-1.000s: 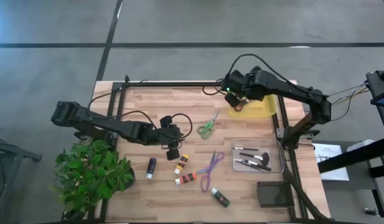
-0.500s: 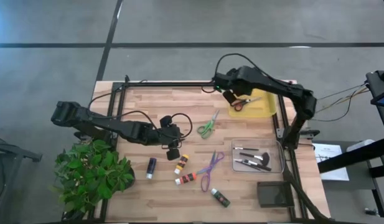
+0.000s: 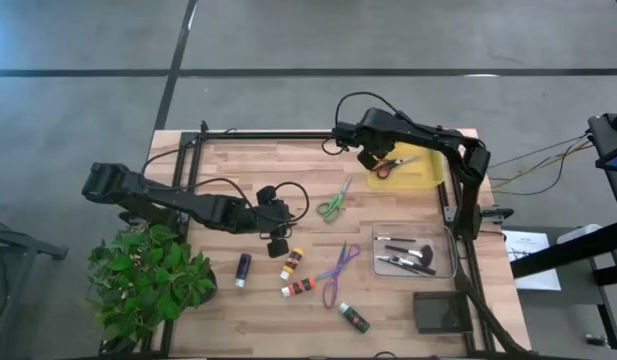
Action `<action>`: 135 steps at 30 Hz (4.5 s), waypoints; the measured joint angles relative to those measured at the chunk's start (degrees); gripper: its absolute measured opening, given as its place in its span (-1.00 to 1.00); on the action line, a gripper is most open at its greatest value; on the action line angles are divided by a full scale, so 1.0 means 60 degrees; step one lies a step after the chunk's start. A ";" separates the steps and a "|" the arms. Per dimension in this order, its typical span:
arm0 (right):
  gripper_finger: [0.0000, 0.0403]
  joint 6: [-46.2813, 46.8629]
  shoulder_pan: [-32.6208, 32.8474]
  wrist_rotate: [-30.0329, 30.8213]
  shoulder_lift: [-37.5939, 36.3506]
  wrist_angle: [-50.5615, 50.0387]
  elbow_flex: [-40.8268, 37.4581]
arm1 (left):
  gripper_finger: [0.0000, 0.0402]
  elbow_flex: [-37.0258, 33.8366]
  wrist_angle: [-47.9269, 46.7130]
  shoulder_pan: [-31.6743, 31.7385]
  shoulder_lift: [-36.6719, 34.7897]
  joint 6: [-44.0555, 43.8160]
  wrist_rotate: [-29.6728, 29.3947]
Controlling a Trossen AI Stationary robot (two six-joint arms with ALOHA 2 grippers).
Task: Pick & Place Paint Supplies
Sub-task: Put the green scissors into the yellow bin
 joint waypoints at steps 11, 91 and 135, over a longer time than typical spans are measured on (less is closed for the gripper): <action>-0.31 -0.2241 0.1051 -0.2387 -0.1483 0.1856 -0.0135 | -0.48 0.0000 -0.0573 0.0000 -0.0004 0.0002 -0.0002; -0.95 -0.8564 0.3896 -0.5042 -0.0206 0.8584 -0.2883 | -0.48 -0.1388 -0.1252 -0.1654 -0.1869 0.1468 0.0037; -0.89 -0.8172 -0.1371 -0.3943 -0.5093 0.8466 -0.7019 | -0.48 -0.1410 -0.1072 -0.1650 -0.1861 0.1337 -0.0193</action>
